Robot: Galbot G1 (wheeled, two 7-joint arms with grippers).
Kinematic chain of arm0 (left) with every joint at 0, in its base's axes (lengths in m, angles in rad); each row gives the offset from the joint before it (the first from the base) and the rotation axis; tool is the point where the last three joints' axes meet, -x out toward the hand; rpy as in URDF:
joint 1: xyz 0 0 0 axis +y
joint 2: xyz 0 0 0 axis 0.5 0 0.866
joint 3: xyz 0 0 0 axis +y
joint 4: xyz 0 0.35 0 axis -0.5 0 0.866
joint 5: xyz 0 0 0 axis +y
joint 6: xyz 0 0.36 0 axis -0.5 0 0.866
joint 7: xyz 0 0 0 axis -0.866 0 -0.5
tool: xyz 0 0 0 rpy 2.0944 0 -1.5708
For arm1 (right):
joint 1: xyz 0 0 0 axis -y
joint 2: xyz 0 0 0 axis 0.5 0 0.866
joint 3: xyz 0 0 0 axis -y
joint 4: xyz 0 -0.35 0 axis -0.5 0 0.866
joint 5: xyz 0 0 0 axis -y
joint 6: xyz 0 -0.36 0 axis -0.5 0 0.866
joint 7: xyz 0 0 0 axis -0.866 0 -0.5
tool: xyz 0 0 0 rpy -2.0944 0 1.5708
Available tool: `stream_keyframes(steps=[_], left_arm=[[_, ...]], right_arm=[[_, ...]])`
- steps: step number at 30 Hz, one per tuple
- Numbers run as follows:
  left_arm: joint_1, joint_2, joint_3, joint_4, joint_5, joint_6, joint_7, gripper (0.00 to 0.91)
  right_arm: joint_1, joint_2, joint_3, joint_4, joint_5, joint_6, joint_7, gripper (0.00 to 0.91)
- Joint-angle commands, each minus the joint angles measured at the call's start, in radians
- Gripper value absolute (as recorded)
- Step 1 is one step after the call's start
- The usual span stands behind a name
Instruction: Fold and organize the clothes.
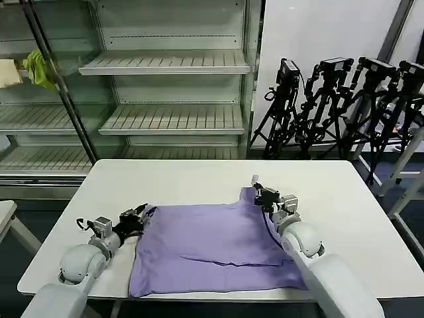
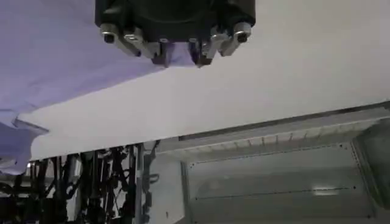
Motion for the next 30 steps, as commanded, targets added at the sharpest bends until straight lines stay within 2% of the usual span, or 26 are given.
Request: stream_keyframes(steps=[1, 19, 30], left_arm=[[0.007, -0.002, 0.002, 0.002, 0.000, 0.003, 0.004, 0.020], [0.028, -0.009, -0.011, -0.009, 0.008, -0.023, 0.003, 0.000], [0.067, -0.014, -0.093, -0.079, 0.001, -0.050, 0.011, 0.000]], right_arm=[[-0.001, 0.000, 0.001, 0.001, 0.000, 0.000, 0.000, 0.000], [-0.018, -0.002, 0.014, 0.015, -0.003, 0.002, -0.002, 0.000], [-0.032, -0.001, 0.048, 0.039, -0.018, 0.021, -0.005, 0.000]])
